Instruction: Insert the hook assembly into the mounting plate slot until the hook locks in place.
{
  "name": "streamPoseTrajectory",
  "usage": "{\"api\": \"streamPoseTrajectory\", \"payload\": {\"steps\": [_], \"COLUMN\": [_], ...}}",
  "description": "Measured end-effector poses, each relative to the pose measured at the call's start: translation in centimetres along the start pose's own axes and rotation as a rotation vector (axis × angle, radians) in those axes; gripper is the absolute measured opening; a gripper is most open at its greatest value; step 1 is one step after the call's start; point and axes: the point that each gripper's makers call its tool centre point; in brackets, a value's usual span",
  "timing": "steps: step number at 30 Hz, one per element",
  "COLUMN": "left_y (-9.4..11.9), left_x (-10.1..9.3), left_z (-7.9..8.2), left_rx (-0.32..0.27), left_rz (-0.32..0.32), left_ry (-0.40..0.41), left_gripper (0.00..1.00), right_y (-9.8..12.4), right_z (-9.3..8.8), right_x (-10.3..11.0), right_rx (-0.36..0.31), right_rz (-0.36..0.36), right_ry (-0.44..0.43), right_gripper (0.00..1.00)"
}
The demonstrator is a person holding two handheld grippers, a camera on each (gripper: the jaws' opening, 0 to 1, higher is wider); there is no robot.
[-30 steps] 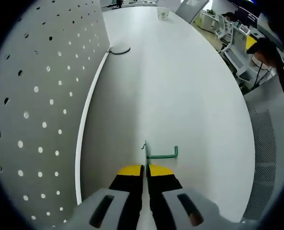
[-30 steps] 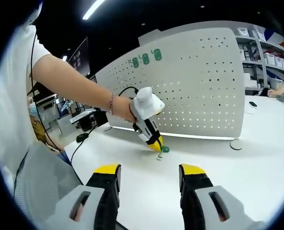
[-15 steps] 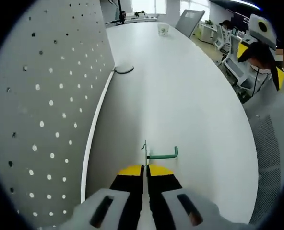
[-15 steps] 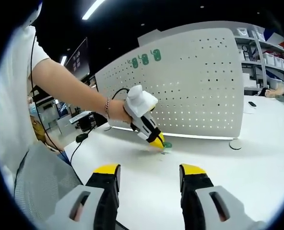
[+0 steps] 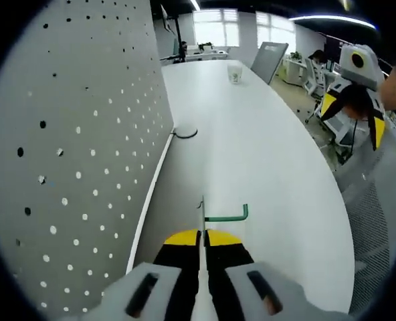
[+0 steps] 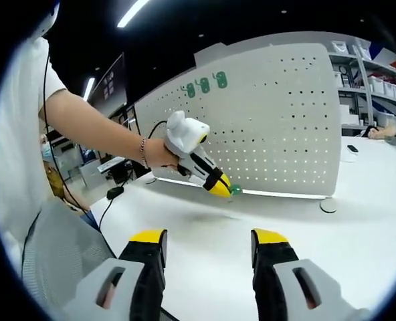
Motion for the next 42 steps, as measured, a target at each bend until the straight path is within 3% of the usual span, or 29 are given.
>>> {"api": "streamPoseTrajectory", "payload": {"steps": [9,18,30,42], "left_y": [1.6,4.0,7.3,10.2], "left_x": [-0.1,-0.2,-0.4,-1.4], "left_z": [0.5,1.7,2.0,2.1], "left_rx": [-0.060,-0.165,-0.252,-0.371], "left_rz": [0.035,0.082,0.150,0.170], "left_ry": [0.005,0.002,-0.013,0.054], "left_gripper": [0.02,0.02,0.02,0.02], "right_y": [0.1,0.0,-0.1,-0.5], "right_z": [0.2,0.6,1.3,1.9], "right_x": [0.3,0.6,1.0,1.6], "right_rx": [0.003,-0.005,-0.015,-0.029], "right_rz": [0.002,0.010,0.019,0.029], "right_ry": [0.014,0.020,0.038,0.042], "right_gripper": [0.49,0.49,0.49,0.49]}}
Point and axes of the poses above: the point that each gripper's makers call its tool centre point, and the gripper's own axes: y roughly backward along the fingers, x roughly to its left, z roughly out of its top, and after that the axes turned 5 degrees about x, right-handed
